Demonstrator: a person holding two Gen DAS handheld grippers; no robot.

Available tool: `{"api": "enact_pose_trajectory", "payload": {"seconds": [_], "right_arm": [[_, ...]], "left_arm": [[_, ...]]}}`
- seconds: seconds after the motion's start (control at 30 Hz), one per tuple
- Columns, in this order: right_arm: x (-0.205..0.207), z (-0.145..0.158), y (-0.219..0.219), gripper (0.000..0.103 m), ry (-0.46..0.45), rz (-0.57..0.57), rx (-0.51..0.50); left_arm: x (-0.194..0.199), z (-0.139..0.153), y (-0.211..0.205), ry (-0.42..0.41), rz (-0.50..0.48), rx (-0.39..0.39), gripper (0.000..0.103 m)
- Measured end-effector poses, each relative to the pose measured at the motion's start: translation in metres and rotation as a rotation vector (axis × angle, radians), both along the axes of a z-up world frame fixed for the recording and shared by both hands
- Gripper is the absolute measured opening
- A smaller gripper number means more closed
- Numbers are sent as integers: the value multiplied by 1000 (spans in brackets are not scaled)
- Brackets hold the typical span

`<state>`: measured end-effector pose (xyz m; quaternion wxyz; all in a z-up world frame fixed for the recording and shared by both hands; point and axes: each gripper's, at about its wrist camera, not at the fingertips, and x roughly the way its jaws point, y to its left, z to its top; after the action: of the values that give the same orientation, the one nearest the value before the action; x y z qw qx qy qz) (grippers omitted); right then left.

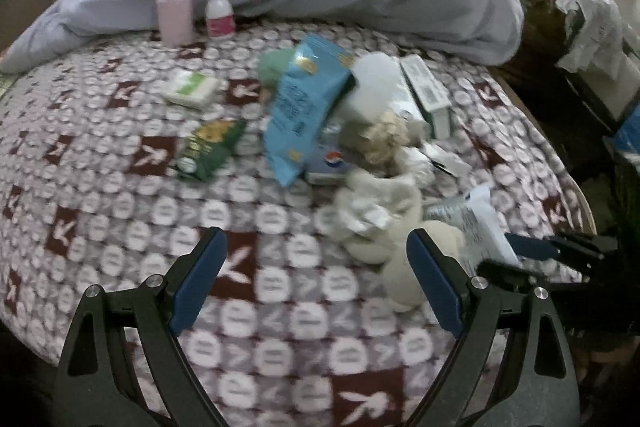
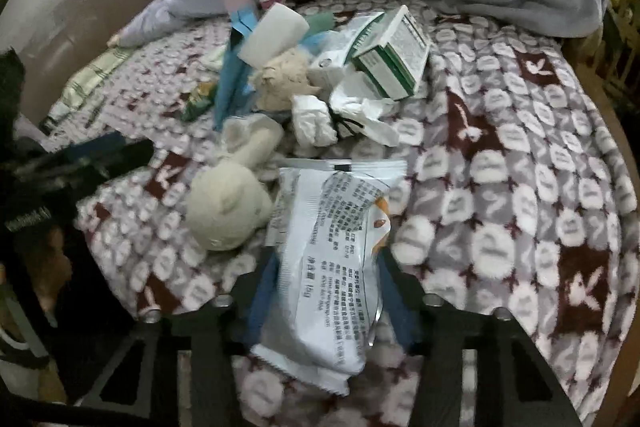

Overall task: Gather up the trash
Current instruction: 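Grasp the white snack wrapper with the right tool while the left tool grasps crumpled tissues, then carry both items to the cream bucket and open both tools to drop them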

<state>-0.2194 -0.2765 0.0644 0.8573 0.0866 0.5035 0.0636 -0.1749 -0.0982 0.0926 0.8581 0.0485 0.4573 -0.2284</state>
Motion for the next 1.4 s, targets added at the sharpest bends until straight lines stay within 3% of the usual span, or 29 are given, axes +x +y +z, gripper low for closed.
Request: {"api": "enact_pose_trajectory", "payload": {"seconds": [0.33, 0.37, 0.4, 0.43, 0.57, 0.77, 0.97, 1.23, 1.4], "right_arm": [[-9, 33, -45, 39, -77, -104, -56], [-11, 35, -50, 39, -77, -111, -52], [-11, 35, -55, 39, -78, -119, -48], [-13, 36, -59, 39, -80, -123, -46], [-22, 37, -74, 39, -90, -140, -48], [-39, 47, -104, 39, -120, -195, -53], [-65, 61, -153, 39, -140, -311, -67], [-111, 67, -229, 40, -125, -504, -110], [-135, 58, -270, 40, -88, -596, -131]], "left_arm": [[-1, -21, -52, 87, -85, -21, 90], [-1, -25, -56, 99, -94, -25, 83], [0, -29, -60, 114, -100, -28, 63], [2, -35, -64, 137, -96, -13, 54], [4, -33, -63, 140, -69, -32, 40], [-16, 6, -86, 62, -150, -46, 39], [-36, 36, -133, 51, -293, -87, 39], [-64, 53, -221, 84, -503, -165, 39], [-74, 52, -272, 136, -584, -200, 39]]}}
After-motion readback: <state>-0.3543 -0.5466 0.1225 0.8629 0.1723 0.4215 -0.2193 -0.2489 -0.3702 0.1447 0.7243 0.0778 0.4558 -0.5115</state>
